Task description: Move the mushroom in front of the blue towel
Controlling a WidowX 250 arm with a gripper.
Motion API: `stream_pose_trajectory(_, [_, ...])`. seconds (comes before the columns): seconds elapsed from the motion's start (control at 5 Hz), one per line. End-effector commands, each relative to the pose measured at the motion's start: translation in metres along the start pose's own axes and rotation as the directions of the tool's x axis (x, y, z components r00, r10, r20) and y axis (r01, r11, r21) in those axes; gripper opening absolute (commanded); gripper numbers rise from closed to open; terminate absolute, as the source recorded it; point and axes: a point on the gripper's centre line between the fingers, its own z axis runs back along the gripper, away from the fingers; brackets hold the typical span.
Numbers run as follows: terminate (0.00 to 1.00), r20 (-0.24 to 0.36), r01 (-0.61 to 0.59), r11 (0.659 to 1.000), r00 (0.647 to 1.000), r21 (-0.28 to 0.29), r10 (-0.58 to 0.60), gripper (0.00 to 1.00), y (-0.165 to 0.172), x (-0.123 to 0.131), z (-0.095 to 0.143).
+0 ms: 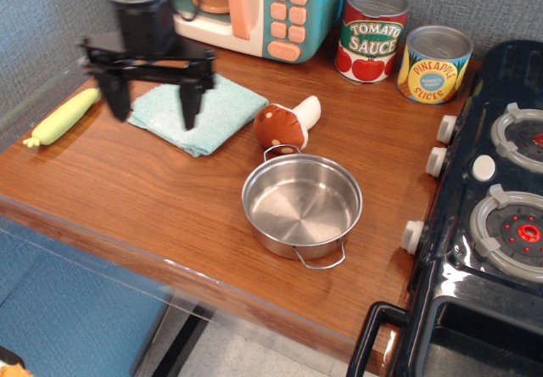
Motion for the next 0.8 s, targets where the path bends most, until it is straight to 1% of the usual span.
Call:
stream_pose_trajectory(0.0, [0.0,0.111,0.087,0.995,0.99,-0.038,-0.082,1.0,-0.069,0.049,0.021])
stream_pose_trajectory(0.2, [0.0,0.137,0.103,0.994,0.986,-0.029,-0.098,1.0,-0.086,0.067,0.016])
stream_pose_trajectory(0.4, [0.0,0.093,0.111,0.994,0.989,0.013,-0.111,1.0,-0.088,0.069,-0.007])
stream_pose_trajectory(0.6, [0.0,0.042,0.133,0.99,0.99,0.053,-0.135,1.0,-0.087,0.061,-0.027])
